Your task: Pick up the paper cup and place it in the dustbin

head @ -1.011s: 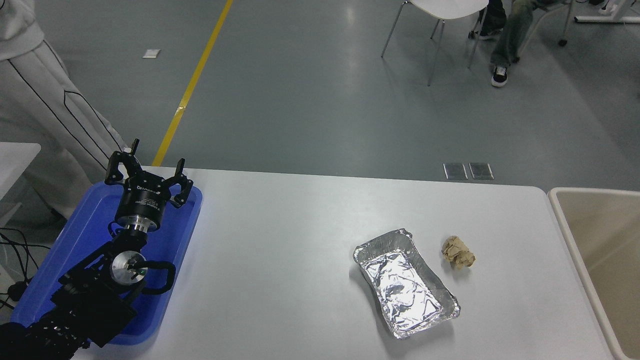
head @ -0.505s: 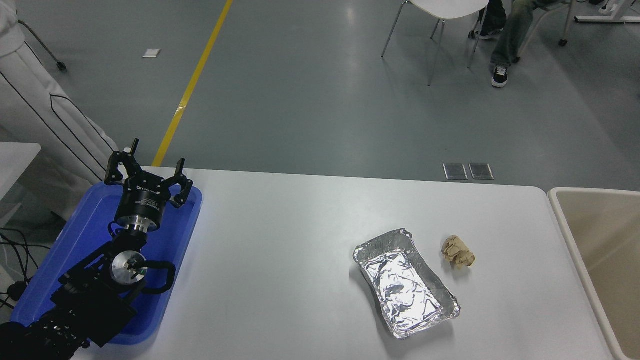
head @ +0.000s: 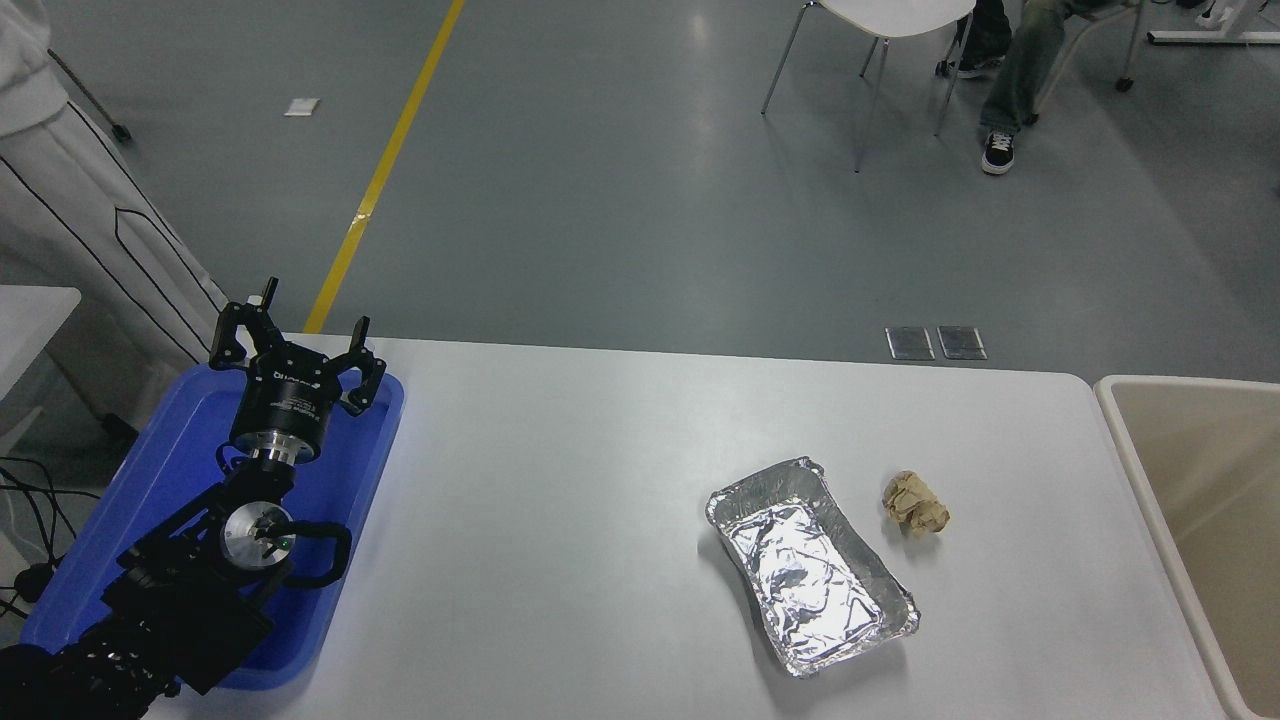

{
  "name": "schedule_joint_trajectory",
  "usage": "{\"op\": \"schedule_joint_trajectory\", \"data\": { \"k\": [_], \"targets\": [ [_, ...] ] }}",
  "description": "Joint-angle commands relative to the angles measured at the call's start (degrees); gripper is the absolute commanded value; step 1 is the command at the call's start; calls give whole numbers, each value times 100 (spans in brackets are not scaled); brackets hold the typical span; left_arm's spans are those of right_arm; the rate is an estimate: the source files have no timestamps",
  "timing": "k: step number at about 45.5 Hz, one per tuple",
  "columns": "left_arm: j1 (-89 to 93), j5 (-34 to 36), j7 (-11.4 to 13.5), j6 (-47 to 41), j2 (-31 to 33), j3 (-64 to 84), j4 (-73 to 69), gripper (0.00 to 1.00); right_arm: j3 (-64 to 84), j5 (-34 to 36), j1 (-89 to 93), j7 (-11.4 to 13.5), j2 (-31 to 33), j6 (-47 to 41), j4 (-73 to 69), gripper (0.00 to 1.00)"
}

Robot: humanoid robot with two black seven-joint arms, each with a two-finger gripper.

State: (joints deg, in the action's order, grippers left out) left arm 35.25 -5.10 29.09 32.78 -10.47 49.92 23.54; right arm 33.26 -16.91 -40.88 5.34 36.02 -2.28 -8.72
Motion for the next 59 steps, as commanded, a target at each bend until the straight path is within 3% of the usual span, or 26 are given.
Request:
{"op": "schedule_joint_trajectory", "data": {
  "k": [1,6,20,32,40,59],
  "targets": [
    [0,0,0,0,1,0,2,100,-65,56,370,20,-341,1439,20,86],
    [0,0,0,0,1,0,2,100,-74,56,467,20,-491,1862,20,90],
    [0,0,0,0,1,0,-7,100,-372,65,327,20,-465,1845,-68,99],
    [0,0,0,0,1,0,2,100,-1206,65,168,2,-386,1836,-129,99],
    [0,0,0,0,1,0,2,100,-1849,56,54,-6,-87,1827,-410,100],
    [0,0,0,0,1,0,2,100,-1867,48,-552,-6,924,1819,-1860,100]
  ]
}}
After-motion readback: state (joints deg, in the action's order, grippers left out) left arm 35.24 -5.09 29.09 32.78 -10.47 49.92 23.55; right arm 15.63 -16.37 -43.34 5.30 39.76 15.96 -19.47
